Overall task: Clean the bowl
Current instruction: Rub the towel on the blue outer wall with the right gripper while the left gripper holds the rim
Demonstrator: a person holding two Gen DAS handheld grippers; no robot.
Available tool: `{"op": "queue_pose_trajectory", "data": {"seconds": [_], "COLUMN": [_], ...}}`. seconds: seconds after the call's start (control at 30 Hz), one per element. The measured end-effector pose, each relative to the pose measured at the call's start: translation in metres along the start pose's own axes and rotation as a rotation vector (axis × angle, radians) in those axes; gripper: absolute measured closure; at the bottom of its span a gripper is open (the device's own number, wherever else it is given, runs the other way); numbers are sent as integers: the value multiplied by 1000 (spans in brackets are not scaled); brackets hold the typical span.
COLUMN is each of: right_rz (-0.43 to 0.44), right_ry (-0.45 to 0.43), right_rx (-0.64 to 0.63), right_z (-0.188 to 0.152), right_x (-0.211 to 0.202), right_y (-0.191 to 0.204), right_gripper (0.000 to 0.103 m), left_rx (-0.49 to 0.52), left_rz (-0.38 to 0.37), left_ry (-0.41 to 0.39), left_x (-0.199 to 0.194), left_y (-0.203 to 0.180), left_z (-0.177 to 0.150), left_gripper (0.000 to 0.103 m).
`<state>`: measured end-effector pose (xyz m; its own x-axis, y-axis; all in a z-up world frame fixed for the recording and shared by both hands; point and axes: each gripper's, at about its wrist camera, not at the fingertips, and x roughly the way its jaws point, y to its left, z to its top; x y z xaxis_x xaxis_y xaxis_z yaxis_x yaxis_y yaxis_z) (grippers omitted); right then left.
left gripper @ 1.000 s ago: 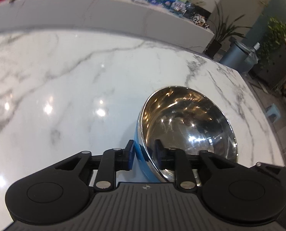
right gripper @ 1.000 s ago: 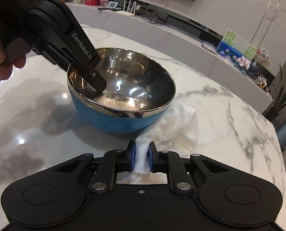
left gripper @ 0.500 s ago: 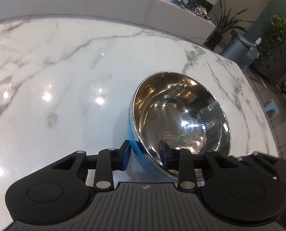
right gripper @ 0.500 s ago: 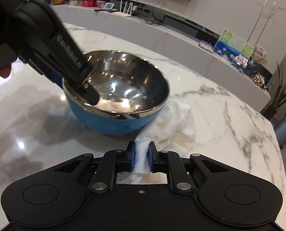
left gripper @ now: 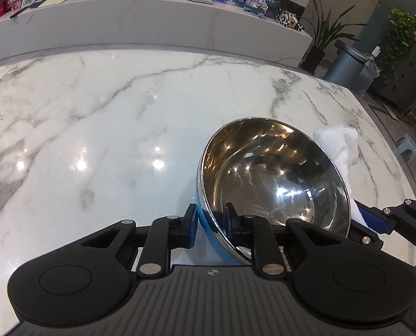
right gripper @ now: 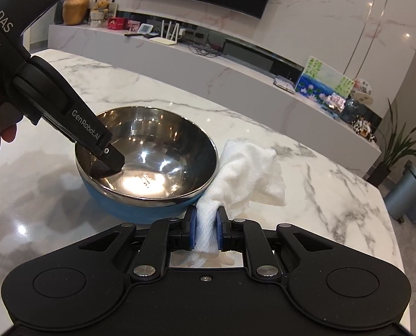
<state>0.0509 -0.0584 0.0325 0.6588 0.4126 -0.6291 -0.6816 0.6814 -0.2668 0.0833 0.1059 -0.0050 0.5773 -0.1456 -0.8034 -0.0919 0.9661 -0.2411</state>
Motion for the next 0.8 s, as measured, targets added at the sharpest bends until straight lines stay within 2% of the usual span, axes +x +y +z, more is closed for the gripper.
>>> {"op": "queue_pose_trajectory", "data": {"seconds": [0.13,0.27,0.37,0.47,0.6,0.8], "right_rz": [20,67,102,104,97,65], "right_ry": [27,61,87,95,89,100], "right_rx": [-11,2,6,-7,12,41], "right_z": [-2,-3,-4,-6,-5,-5], "right_x": [6,13,15,16,17,22], "right_y": [5,4,5,8,0,-8], "right_gripper": [91,91,91,91,91,89], "left_rx": [26,106,127,123,100,114], "left_rz": [5,30,35,32,39,71], "left_ry": [-14,-76,-110,-131,-170,-169], "left_x": [-1,-3,-4,-9,-21,-24], "left_y": [-2,-8,-9,-9,-9,-17], "left_z": [-2,-10,-15,-16,-17,-25], "left_gripper": [85,83,81,74,55,52]}}
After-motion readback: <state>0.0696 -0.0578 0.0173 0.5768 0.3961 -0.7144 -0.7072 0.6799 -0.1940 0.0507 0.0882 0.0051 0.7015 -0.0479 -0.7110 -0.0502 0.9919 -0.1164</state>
